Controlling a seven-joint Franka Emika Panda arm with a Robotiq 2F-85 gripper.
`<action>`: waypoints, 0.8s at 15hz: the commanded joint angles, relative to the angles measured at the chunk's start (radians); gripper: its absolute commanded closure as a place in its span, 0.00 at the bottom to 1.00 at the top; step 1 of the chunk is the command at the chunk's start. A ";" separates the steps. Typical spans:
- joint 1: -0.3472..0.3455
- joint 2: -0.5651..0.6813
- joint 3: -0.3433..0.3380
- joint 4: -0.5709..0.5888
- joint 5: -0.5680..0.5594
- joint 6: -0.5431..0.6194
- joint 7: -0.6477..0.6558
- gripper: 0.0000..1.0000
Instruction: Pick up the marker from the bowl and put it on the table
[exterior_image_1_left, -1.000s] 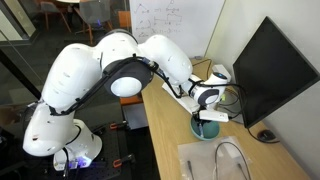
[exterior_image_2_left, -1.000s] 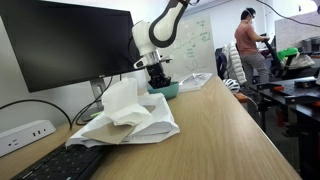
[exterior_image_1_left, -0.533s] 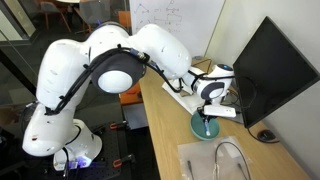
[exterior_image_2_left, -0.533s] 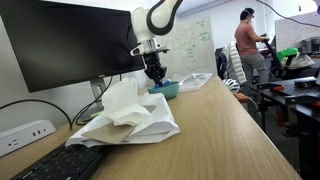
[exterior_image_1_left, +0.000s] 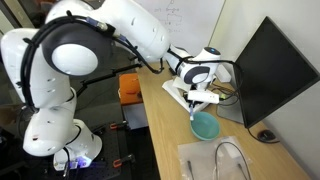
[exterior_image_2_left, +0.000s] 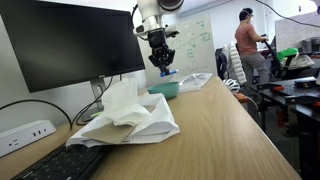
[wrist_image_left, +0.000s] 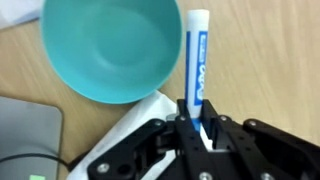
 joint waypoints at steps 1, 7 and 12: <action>0.017 -0.121 0.026 -0.186 0.129 0.053 0.011 0.95; 0.102 -0.151 0.040 -0.386 0.204 0.301 0.099 0.95; 0.171 -0.091 0.052 -0.408 0.108 0.406 0.300 0.95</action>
